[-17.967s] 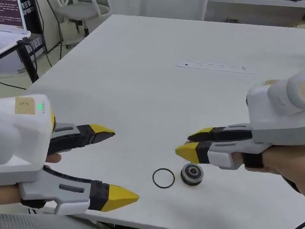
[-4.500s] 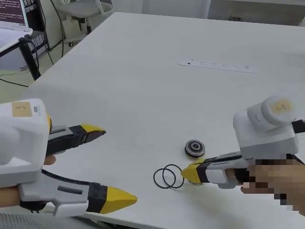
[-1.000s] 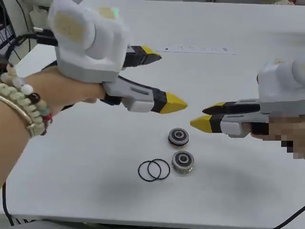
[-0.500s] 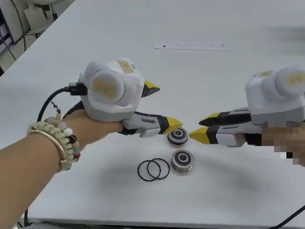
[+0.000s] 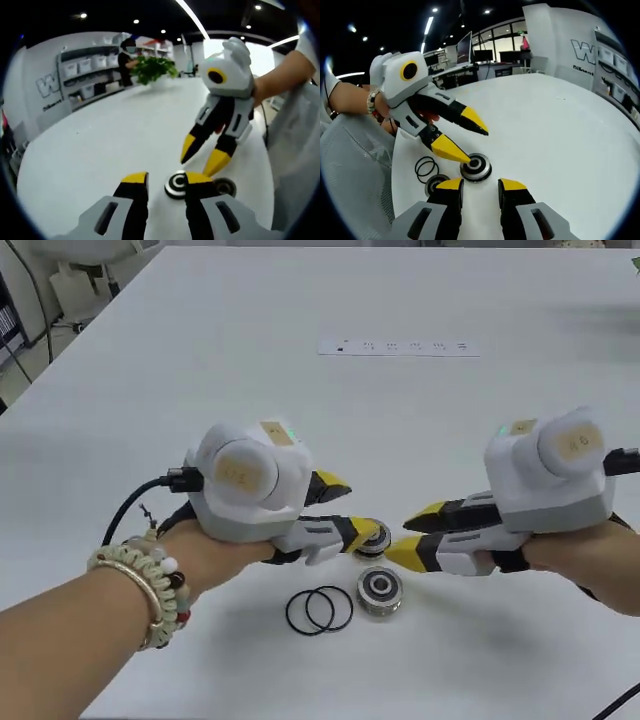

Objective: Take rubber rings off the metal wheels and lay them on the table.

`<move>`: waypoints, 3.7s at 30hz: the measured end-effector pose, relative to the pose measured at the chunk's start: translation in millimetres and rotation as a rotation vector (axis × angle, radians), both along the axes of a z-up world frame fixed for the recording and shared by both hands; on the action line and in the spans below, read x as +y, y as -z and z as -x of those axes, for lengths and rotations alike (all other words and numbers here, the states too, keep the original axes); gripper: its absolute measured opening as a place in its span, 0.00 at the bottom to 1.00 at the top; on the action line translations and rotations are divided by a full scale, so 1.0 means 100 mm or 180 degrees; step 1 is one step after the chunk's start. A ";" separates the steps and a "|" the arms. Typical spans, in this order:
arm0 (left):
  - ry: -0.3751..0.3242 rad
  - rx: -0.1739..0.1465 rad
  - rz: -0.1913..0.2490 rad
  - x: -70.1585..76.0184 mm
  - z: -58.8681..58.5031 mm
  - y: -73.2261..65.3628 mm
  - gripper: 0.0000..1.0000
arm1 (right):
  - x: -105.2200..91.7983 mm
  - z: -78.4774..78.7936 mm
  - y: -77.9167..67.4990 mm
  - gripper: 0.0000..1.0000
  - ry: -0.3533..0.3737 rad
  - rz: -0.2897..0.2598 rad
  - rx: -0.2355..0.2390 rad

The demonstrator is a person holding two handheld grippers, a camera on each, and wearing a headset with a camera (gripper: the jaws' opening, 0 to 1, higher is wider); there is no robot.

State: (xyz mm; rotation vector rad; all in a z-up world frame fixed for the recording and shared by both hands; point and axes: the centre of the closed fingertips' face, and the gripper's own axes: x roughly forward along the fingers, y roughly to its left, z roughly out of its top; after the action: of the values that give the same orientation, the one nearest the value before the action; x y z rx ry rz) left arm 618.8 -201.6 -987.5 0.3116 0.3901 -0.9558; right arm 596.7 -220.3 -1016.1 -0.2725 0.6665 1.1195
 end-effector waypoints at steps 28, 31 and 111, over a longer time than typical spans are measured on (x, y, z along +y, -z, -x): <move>0.0124 0.0186 -0.0111 -0.07 0.13 0.18 0.14 | 0.10 0.03 0.02 0.22 0.0003 -0.0040 -0.0032; 0.0123 0.0197 -0.0104 -0.07 0.13 0.18 0.14 | 0.11 0.02 0.01 0.21 0.0011 -0.0067 -0.0023; 0.0173 0.0195 -0.0080 -0.06 0.20 0.17 0.14 | 0.02 -0.03 -0.07 0.00 0.1214 -0.0963 0.1652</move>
State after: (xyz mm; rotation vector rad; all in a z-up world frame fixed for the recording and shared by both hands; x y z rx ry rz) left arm 598.8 -207.7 -1004.4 0.3176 0.4520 -1.0161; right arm 599.8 -218.8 -1009.4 0.4064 0.9448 0.9049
